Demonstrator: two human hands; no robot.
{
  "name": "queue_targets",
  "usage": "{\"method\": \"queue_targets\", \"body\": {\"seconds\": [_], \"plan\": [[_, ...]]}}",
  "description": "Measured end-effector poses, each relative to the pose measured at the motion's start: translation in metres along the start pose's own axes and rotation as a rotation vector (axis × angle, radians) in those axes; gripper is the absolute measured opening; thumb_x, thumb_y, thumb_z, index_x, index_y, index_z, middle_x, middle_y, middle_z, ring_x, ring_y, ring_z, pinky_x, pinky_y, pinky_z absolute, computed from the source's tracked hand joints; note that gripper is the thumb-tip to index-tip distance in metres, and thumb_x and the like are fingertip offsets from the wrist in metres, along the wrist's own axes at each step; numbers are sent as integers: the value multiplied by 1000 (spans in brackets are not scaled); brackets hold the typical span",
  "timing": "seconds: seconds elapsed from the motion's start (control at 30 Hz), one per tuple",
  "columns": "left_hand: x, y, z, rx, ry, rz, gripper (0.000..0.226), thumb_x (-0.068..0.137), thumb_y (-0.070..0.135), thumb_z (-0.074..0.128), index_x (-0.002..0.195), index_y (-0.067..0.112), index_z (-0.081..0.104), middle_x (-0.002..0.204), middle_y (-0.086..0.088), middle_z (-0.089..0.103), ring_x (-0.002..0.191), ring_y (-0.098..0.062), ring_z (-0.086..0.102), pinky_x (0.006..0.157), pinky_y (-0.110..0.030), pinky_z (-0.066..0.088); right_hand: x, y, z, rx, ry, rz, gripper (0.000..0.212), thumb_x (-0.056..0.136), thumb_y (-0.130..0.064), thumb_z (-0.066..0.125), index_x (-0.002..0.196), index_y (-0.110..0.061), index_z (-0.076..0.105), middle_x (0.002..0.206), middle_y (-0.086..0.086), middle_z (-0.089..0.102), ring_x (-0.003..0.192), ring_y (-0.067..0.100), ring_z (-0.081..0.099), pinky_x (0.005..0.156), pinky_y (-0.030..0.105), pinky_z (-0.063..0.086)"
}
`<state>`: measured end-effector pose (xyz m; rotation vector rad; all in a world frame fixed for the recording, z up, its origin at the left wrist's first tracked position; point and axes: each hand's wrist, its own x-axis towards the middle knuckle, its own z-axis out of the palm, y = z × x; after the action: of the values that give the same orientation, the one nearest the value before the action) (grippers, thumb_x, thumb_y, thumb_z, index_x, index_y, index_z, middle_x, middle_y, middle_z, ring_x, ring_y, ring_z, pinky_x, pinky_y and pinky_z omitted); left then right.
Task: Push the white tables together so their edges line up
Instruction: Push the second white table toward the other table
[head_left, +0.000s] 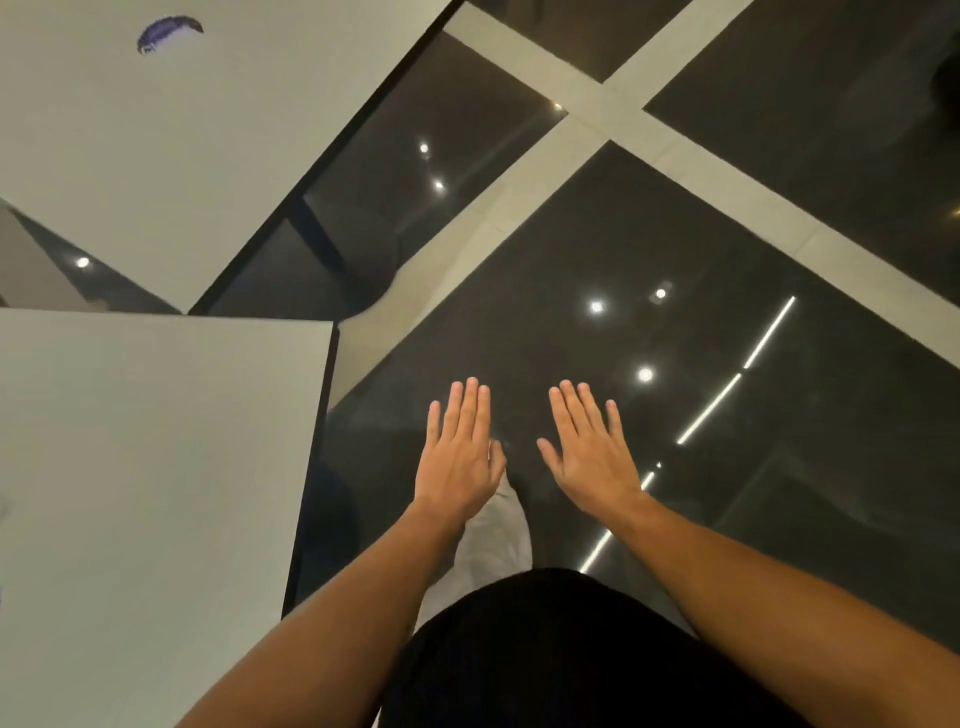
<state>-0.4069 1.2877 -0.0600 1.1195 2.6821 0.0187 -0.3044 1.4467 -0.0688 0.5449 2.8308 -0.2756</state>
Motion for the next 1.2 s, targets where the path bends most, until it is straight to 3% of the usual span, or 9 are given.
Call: {"method": "queue_targets", "body": {"seconds": [0.13,0.23,0.37,0.47,0.8,1.0,1.2], "plan": [[92,-21,-17,1,11,-6,63,94,45,11,146,12,-4,153,-5,-8,138,-21,-17,110,-40,-12,91,16,-27,-9,12,-4,67,96,-49,21,144,-15,-11,157,4,-1,140,16,-14,113,44,-4],[155,-40,-40,4,32,-5,64,94,42,15,147,9,1,154,-9,-1,139,-22,-11,112,-42,-4,150,19,-50,22,50,-21,68,96,-45,32,148,-10,4,157,8,10,143,19,-1,114,47,5],[222,-60,-66,-7,32,2,66,95,40,22,144,10,-12,151,-7,-13,138,-21,-19,111,-41,-11,213,16,-77,67,79,-22,67,95,-44,36,147,-8,12,155,11,20,143,24,11,113,50,14],[269,-70,-80,-19,13,-11,65,96,40,20,143,10,-14,150,-7,-18,136,-21,-23,109,-40,-15,268,23,-94,71,54,-42,68,95,-45,31,147,-9,7,156,10,16,144,23,8,113,49,11],[434,-63,-110,-151,-3,-154,64,96,39,17,137,12,-23,146,-5,-25,139,-23,-20,115,-42,-8,443,91,-142,-7,-46,-198,68,95,-50,20,145,-14,-9,158,7,0,140,17,-15,112,44,-4],[556,-48,-143,-188,39,-192,64,93,42,11,140,12,-21,149,-6,-22,139,-23,-19,114,-42,-8,555,154,-199,-32,-42,-237,68,94,-51,17,143,-15,-14,158,6,-2,139,17,-16,112,45,-7],[669,-51,-169,-172,75,-208,63,94,42,10,136,14,-27,146,-4,-29,138,-22,-24,111,-41,-16,660,181,-239,-67,-68,-310,68,97,-49,22,148,-14,-7,158,6,-4,142,20,-14,112,45,-8]]}}
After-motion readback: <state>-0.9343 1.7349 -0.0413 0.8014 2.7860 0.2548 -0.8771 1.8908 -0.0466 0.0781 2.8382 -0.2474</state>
